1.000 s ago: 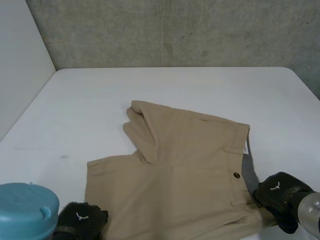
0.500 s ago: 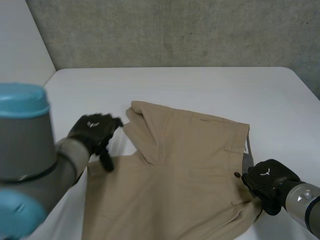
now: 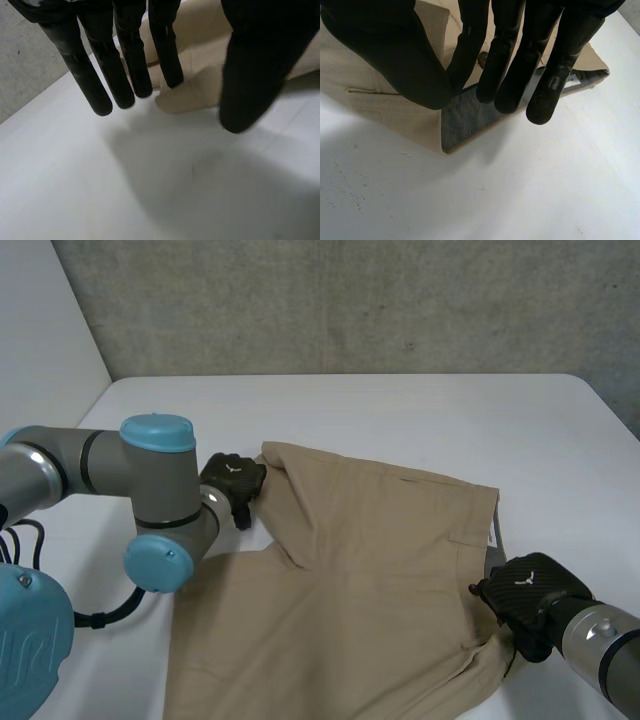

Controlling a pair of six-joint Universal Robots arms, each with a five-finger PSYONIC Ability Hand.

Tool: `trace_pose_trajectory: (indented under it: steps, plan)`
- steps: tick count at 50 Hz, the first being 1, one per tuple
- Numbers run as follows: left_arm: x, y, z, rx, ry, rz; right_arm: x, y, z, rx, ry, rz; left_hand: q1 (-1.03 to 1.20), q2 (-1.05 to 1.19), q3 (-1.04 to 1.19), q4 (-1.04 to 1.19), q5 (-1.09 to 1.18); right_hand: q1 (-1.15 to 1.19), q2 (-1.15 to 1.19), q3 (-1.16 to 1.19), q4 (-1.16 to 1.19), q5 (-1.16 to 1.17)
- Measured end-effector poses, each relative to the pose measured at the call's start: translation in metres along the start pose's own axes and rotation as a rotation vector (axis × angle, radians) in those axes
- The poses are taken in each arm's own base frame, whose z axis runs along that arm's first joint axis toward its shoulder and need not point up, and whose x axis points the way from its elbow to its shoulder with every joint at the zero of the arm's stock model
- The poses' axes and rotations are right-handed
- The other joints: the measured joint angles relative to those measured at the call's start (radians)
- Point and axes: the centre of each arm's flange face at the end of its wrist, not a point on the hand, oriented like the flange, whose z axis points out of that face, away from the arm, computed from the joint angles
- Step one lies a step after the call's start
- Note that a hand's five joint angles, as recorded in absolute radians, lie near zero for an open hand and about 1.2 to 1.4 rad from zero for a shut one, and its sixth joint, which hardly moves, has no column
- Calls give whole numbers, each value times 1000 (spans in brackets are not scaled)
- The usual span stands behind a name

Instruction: Fold the shorts.

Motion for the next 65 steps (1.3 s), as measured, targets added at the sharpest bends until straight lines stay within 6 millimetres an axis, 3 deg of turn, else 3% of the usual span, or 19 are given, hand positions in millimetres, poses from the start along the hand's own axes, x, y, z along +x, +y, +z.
trace_pose_trajectory:
  steps: [8, 9, 10, 15, 28, 33, 34, 36, 45, 54, 65]
  plan:
    - [2, -4, 3, 44, 23, -11, 0, 1, 1, 2, 5, 0, 0, 0, 0, 0, 0, 0, 0, 0, 0, 1]
    - [2, -4, 3, 48, 26, -12, 0, 1, 1, 2, 7, 0, 285, 311, 309, 304, 303, 0, 0, 0, 0, 1]
    - [3, -5, 3, 49, 27, -12, 0, 1, 1, 3, 7, 0, 366, 388, 380, 380, 380, 1, 0, 0, 0, 0]
    - [1, -5, 3, 53, 26, -16, 1, 1, 1, 4, 10, 0, 398, 471, 466, 466, 437, 1, 0, 0, 0, 0]
    - [-38, 12, 3, -24, -118, -41, -1, 0, 1, 10, 9, -4, 398, 472, 466, 470, 437, 6, 0, 0, 0, 0]
    - [-32, 10, -1, -2, -54, -55, -1, 0, 1, 10, 8, -5, 160, 220, 223, 219, 224, 6, 0, 0, 0, 0]
    - [-25, 6, -3, 19, -7, -64, -2, 0, 1, 10, 6, -5, -114, -61, -54, -56, -49, 6, 0, 0, 0, 0]
    - [-16, 1, -5, 45, 41, -77, -2, 1, 1, 9, 6, -5, -148, -114, -109, -118, -115, 6, 0, 0, 0, 0]
    - [-2, -9, -1, 109, 108, -103, -3, 2, 1, 6, 4, -4, -130, -107, -105, -111, -106, 6, 0, 0, 0, 0]
    - [2, -1, 19, 141, 93, -94, -3, 2, 1, 10, 6, -4, 20, 36, 38, 36, 35, 6, 0, 0, 0, 0]
    - [2, 8, 30, 142, 87, -86, -1, 2, 2, 11, 12, -2, 25, 44, 47, 45, 39, 6, 0, 0, 0, 0]
